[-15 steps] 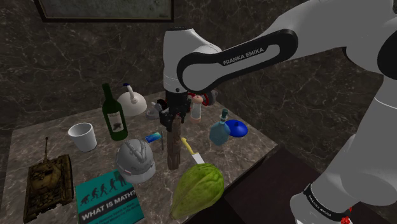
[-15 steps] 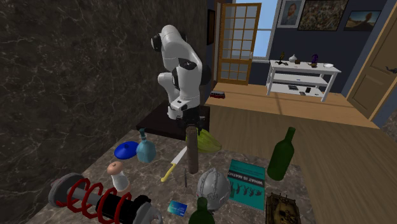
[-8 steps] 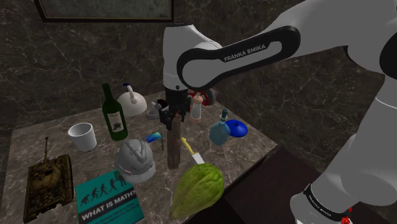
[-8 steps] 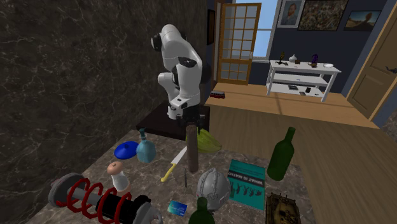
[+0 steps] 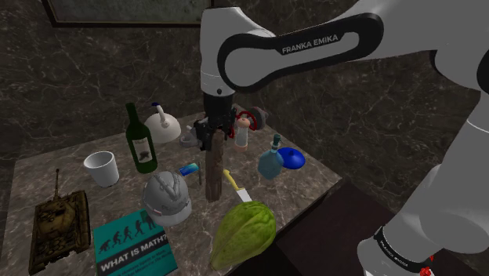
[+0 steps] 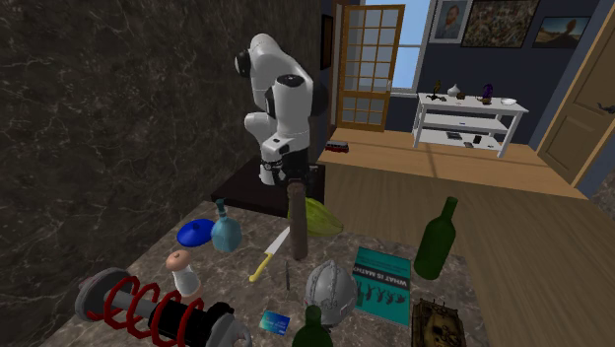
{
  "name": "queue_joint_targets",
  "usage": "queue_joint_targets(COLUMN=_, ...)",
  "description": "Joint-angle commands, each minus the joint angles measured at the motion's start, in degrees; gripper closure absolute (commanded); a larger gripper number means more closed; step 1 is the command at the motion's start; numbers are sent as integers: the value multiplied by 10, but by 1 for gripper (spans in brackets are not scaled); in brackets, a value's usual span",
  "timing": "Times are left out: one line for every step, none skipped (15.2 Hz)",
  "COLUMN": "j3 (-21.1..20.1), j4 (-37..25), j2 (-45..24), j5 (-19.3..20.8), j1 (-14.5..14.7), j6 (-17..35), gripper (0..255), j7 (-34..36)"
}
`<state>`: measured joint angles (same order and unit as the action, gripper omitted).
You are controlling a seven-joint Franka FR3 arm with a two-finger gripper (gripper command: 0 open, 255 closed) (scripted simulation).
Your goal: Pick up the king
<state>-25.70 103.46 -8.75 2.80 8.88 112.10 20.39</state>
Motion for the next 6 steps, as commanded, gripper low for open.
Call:
queue_joint_targets(j3=0, j4=-13, j2=4, j5=-2, j1=0, j6=-16, gripper=255, j7=-1)
queue_joint_targets(j3=-1, j4=-19, j2=5, j5=-3, j1=0, j6=-23, gripper=255, j7=-1)
queue_joint_targets(j3=-1, j4=-25, j2=6, j5=-3, j1=0, j6=-30, gripper=255, j7=-2)
queue_joint_targets(j3=-1, j4=-32, j2=7, j5=-4, j1=0, j6=-38, gripper=255, j7=-2)
queue_joint_targets(j3=-1, j4=-33, j2=8, j5=-4, j1=0, j6=-39, gripper=255, j7=-2)
queue_joint_targets(j3=-1, j4=-33, j2=8, j5=-4, j1=0, j6=-39, gripper=255, j7=-2)
